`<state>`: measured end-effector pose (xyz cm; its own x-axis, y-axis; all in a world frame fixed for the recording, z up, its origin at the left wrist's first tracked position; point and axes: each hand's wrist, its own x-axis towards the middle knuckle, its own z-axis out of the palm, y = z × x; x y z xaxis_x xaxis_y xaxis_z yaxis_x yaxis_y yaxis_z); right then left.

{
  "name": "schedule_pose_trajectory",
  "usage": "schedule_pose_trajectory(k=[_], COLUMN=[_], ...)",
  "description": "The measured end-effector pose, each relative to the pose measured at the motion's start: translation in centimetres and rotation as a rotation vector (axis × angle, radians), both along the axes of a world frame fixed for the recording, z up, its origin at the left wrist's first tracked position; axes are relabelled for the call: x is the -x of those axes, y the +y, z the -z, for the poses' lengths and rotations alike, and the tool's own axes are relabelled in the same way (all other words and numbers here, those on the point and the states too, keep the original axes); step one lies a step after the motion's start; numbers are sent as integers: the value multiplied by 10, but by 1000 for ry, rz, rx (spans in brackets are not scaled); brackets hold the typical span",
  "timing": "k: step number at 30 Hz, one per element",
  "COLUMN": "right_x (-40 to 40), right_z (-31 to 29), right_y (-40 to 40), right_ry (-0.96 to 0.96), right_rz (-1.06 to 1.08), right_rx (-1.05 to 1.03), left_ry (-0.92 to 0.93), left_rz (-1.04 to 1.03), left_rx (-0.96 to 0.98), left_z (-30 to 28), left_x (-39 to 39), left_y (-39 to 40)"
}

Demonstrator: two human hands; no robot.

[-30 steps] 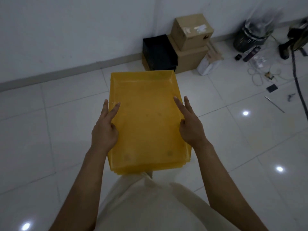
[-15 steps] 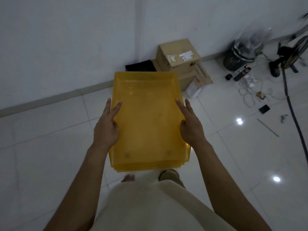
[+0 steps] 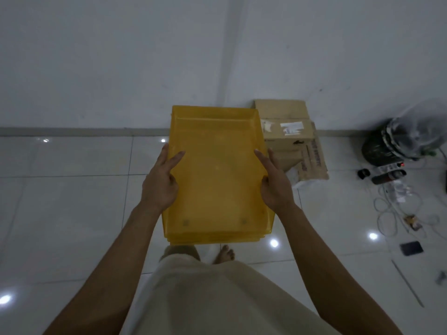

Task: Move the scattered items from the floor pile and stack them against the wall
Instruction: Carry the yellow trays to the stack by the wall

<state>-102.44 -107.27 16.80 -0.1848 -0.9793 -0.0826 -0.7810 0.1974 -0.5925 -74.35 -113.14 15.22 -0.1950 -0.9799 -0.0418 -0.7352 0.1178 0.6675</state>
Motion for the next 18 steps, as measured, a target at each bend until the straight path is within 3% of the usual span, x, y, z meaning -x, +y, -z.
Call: schedule_pose_trajectory(k=[10, 18], right_x=[48, 84], right_z=[52, 108], right_y=[-93, -143], right_ry=[-40, -8], right_rz=[6, -33], right_rx=[27, 22], left_ry=[-57, 7], left_rz=[118, 91], left_rx=[-63, -96], left_z=[46, 103], left_x=[45, 79], left_y=[-107, -147])
